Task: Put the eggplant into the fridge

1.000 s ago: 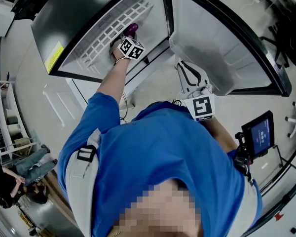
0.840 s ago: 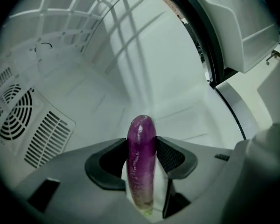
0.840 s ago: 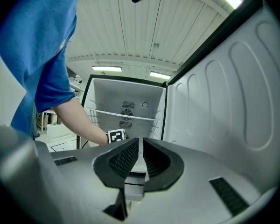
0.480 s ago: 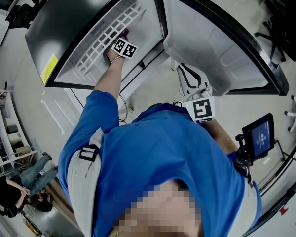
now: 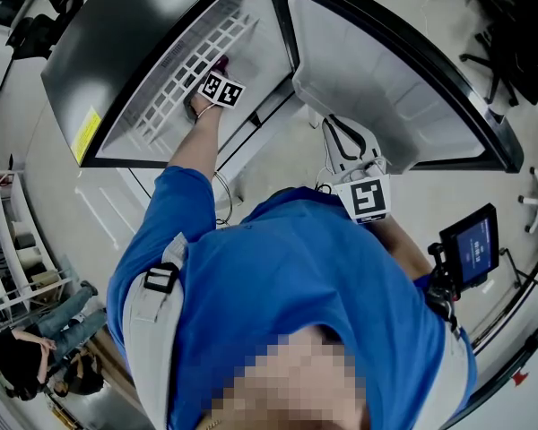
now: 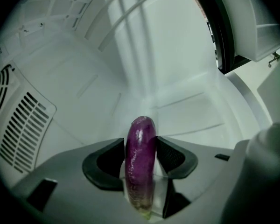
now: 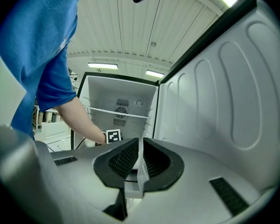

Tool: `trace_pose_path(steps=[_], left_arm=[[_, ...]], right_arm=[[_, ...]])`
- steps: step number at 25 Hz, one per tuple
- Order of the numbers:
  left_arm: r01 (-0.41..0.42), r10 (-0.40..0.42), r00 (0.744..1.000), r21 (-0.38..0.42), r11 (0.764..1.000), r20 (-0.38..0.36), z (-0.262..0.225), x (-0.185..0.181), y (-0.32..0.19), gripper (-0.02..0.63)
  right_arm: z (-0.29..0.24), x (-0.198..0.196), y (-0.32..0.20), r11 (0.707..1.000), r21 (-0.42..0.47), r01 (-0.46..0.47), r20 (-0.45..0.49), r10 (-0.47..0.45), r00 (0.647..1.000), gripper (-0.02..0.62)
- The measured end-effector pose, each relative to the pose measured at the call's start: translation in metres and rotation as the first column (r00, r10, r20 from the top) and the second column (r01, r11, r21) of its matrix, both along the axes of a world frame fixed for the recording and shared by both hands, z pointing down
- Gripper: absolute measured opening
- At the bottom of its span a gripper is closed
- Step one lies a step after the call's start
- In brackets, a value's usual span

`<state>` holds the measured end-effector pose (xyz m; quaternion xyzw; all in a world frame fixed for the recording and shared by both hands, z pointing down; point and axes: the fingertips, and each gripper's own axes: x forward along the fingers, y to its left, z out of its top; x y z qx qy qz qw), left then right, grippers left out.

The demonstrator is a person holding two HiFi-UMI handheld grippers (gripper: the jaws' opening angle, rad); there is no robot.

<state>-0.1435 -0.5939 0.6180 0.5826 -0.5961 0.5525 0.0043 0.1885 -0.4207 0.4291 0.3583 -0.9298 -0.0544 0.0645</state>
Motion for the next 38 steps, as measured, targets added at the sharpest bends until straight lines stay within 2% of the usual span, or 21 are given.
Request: trace_pose_path(steps=[10,28,34,38], left_arm=[[-0.024,0.026,0.999,0.054,0.998,-0.033,-0.009,0.006,0.0,0.21],[-0.064,0.07,0.997,0.132,0.989,-0.042,-0.032,0.026,0.016,0.21],[-0.087,0.113,0.988,0.216,0.972,-0.108,-0.053,0.057,0.029,0.21],[-0.116,0.165,0.976,0.306,0.945,-0.14,-0.078,0.086,0.041,0.21]], right_arm=[[0.0,0.0,0.0,1.0,0.0,0.0,0.001,0.0,1.0,0.037],[-0.002,0.01,0.012,1.0,-0.001,-0.002,0.022,0.002,1.0,0.037],[-0.005,0.02,0.022,1.0,-0.002,-0.008,0.037,0.008,0.999,0.037],[-0.007,0.032,0.025,1.0,0.001,-0.011,0.046,0.011,0.999,0.037]])
